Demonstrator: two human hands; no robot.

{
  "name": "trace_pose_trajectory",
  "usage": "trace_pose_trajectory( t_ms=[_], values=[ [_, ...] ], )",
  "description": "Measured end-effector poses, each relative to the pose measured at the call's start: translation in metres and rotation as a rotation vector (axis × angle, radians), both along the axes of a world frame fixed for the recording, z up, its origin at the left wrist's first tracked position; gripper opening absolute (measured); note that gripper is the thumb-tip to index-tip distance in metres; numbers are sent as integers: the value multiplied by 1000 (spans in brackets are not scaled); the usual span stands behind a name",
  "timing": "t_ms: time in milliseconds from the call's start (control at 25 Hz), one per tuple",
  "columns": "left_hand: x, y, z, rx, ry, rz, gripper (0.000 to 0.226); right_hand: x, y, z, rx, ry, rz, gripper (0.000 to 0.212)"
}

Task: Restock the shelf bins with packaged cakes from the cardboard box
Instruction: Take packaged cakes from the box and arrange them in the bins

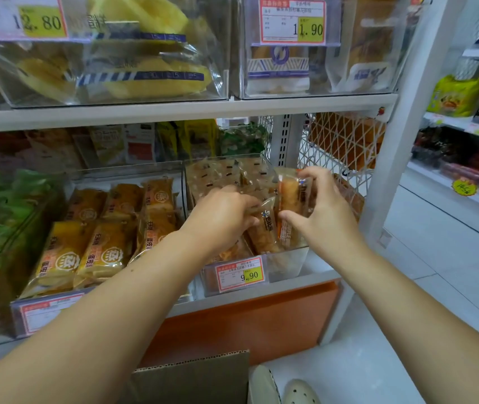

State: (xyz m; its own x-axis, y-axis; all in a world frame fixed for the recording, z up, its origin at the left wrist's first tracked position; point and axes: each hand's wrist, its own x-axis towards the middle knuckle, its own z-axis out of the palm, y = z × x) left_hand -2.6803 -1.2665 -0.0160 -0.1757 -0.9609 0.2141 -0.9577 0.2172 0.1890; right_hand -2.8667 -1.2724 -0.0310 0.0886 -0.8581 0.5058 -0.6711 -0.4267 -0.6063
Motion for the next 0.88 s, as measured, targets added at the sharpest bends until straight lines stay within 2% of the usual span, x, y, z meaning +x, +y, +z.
trace_pose_trajectory(
  t_ms=[160, 320, 400, 480, 640, 880],
  values=[
    [0, 3, -8, -82, -101, 12, 48, -12, -10, 0, 34, 279, -27, 65],
    [0, 5, -16, -105, -10, -27, 56, -27, -21, 7, 1, 130, 31, 37],
    [0, 3, -19, -120, 5, -24, 60, -25, -25, 5, 8, 103, 58, 40],
    [-1, 1, -22, -136, 0, -5, 59, -24, -27, 1, 1, 179, 81, 52],
    [-1, -3, -23, -126, -44, -16, 57, -22, -27, -11, -28, 278, 78, 43],
    [-10, -4, -22, -86, -207, 5, 58, -17, -22, -26, 21, 422, -5, 42]
  ],
)
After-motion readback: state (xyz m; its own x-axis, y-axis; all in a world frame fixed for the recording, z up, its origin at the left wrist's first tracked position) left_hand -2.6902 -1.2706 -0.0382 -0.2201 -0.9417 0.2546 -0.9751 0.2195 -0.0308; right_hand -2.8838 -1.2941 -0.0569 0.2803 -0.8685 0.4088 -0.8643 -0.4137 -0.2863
